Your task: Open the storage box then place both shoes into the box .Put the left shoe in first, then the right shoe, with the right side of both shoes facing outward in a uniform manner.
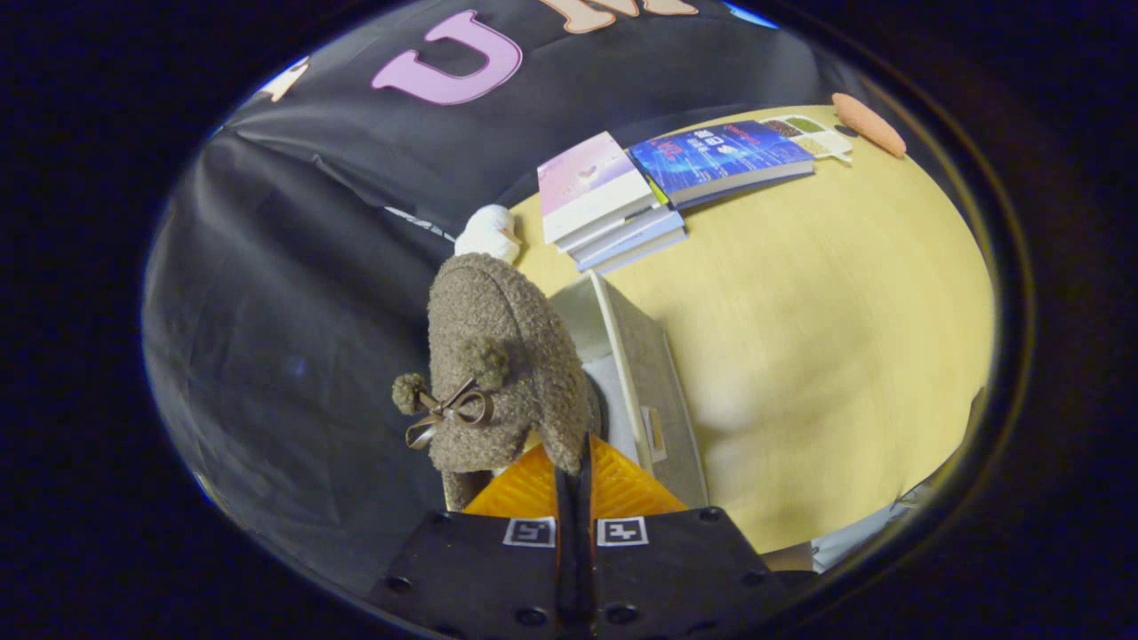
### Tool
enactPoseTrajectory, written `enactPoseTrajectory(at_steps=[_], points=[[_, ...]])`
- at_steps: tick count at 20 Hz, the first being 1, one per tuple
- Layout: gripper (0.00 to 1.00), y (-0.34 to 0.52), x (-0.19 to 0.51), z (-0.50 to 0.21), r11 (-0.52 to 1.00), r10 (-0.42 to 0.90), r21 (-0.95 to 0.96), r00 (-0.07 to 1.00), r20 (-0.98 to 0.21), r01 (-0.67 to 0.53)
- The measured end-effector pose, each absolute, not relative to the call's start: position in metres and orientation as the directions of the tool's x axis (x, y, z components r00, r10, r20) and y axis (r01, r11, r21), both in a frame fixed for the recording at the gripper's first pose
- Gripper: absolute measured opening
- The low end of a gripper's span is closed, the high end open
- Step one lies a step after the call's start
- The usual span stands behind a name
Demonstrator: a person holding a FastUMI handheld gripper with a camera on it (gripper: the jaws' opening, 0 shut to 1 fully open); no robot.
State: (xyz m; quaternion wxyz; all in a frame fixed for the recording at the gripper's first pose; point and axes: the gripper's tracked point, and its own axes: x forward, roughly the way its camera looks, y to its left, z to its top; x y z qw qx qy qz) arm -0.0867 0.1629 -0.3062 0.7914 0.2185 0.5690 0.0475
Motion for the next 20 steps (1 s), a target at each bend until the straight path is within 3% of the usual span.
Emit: enactPoseTrajectory(at_steps=[14, 17, 20], points=[[0.04, 0.162, -0.111, -0.368, 0.978, 0.021, 0.066, 0.221, -0.975, 0.197], [0.04, 0.157, -0.106, -0.367, 0.98, -0.036, 0.012, 0.233, -0.972, 0.2], [0.11, 0.157, -0.107, -0.37, 0.979, -0.039, 0.01, 0.234, -0.971, 0.202]])
